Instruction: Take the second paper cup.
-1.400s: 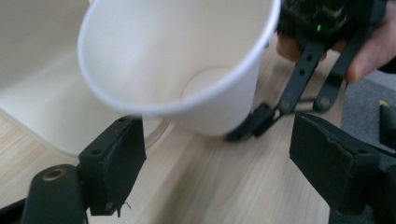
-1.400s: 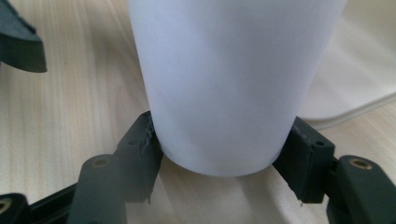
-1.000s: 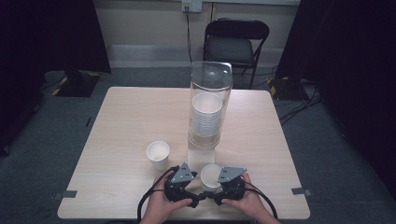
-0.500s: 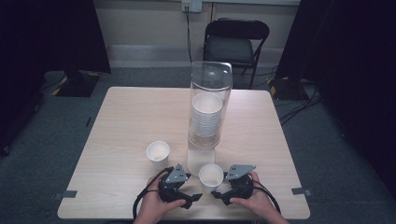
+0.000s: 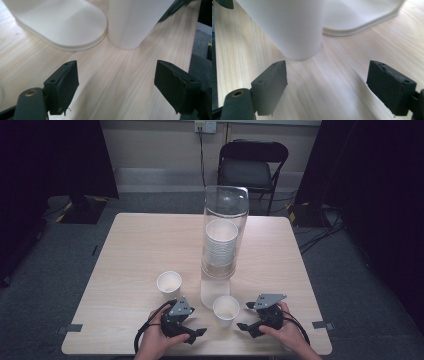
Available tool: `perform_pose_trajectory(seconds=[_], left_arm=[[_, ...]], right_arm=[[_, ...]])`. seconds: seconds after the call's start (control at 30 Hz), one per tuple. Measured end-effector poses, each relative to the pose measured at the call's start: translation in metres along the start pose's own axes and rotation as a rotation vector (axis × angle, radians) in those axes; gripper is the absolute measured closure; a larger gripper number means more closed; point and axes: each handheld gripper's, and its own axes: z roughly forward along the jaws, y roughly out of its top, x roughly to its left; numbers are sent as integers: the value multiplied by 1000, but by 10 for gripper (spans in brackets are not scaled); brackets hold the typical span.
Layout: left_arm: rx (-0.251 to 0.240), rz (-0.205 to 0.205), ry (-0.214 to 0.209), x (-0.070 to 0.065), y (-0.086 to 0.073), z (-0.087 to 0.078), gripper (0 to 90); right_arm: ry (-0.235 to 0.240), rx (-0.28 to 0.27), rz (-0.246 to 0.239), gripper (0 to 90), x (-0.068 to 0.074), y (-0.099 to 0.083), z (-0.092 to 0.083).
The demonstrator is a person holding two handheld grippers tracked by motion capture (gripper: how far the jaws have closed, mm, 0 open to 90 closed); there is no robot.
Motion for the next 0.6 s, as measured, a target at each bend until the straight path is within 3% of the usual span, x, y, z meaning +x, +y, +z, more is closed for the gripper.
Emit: perform_pose_trajectory(seconds=[0.23,0.37,0.6], left_arm=[[20,-1,18,6,-7,-7,195],[6,-16,20,9,-12,-13,194],[7,-14,32,19,-24,-27,195]], right_arm=[[-10,-12,27,157,-11,-8,-13],[-17,-23,38,157,-14,-10,-17],[-55,-30,60,157,-24,-16,-24]])
